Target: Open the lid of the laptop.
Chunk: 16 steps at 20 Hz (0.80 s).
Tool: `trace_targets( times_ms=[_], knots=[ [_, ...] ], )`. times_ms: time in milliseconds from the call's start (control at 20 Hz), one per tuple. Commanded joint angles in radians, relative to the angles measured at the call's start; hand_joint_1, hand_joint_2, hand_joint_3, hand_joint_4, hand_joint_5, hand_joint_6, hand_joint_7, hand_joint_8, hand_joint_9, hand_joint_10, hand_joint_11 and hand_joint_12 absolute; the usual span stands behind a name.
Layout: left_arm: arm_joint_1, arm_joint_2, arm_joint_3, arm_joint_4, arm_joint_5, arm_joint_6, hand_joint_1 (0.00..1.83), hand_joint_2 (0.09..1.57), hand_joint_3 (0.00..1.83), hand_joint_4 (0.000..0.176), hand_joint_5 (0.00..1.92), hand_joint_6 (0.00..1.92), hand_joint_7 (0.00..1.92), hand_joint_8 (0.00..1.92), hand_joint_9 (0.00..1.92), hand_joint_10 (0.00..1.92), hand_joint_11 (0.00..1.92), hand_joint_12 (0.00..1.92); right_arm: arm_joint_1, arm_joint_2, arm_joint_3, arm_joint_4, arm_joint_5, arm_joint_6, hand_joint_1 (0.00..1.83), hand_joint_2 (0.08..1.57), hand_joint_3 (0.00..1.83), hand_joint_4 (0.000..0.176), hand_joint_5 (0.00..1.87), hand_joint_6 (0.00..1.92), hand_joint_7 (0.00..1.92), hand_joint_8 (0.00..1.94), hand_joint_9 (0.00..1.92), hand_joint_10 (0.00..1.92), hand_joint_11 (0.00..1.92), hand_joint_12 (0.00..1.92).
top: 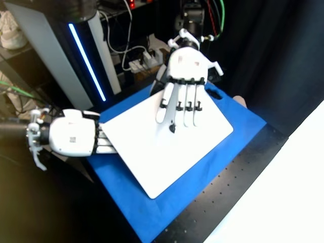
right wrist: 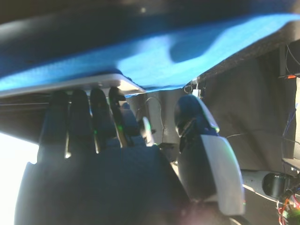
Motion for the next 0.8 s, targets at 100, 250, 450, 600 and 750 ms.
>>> trace_targets(
  times_ms=[100, 250, 450, 600, 750],
  knots=[
    [-0.051, -0.011, 0.024, -0.016, -0.152, 0.020, 0.68, 0.89, 0.01, 0.064, 0.00, 0.00, 0.00, 0.00, 0.00, 0.00, 0.00, 0.00, 0.014, -0.025, -0.008, -0.023, 0.047, 0.011, 0.00, 1.31, 0.00, 0.000, 0.06, 0.00, 0.03, 0.00, 0.00, 0.00, 0.00, 0.00],
    [-0.078, -0.019, 0.042, -0.026, -0.152, 0.020, 0.70, 0.89, 0.01, 0.033, 0.00, 0.00, 0.01, 0.00, 0.04, 0.01, 0.14, 0.07, 0.015, -0.026, -0.007, -0.024, 0.044, 0.011, 0.00, 1.30, 0.00, 0.000, 0.03, 0.00, 0.00, 0.00, 0.00, 0.00, 0.00, 0.00],
    [-0.125, -0.025, 0.049, -0.073, -0.153, 0.101, 0.68, 0.91, 0.00, 0.000, 0.19, 0.01, 0.21, 0.01, 0.26, 0.04, 0.00, 1.00, 0.019, -0.027, -0.005, -0.024, 0.043, 0.011, 0.00, 1.29, 0.00, 0.000, 0.04, 0.00, 0.01, 0.00, 0.00, 0.00, 0.00, 0.00],
    [-0.149, -0.037, 0.065, -0.128, -0.153, 0.163, 0.74, 0.96, 0.00, 0.000, 0.28, 0.01, 0.45, 0.02, 0.52, 0.25, 0.07, 1.55, 0.027, -0.030, -0.003, -0.035, 0.043, 0.011, 0.00, 1.29, 0.00, 0.000, 0.01, 0.00, 0.00, 0.00, 0.00, 0.00, 0.00, 0.00],
    [-0.160, -0.055, 0.100, -0.166, -0.142, 0.167, 0.66, 0.95, 0.00, 0.000, 0.38, 0.00, 0.53, 0.00, 0.54, 0.41, 0.27, 1.44, 0.036, -0.034, -0.001, -0.046, 0.043, 0.011, 0.00, 1.28, 0.00, 0.000, 0.08, 0.00, 0.06, 0.00, 0.00, 0.00, 0.00, 0.00]
  ],
)
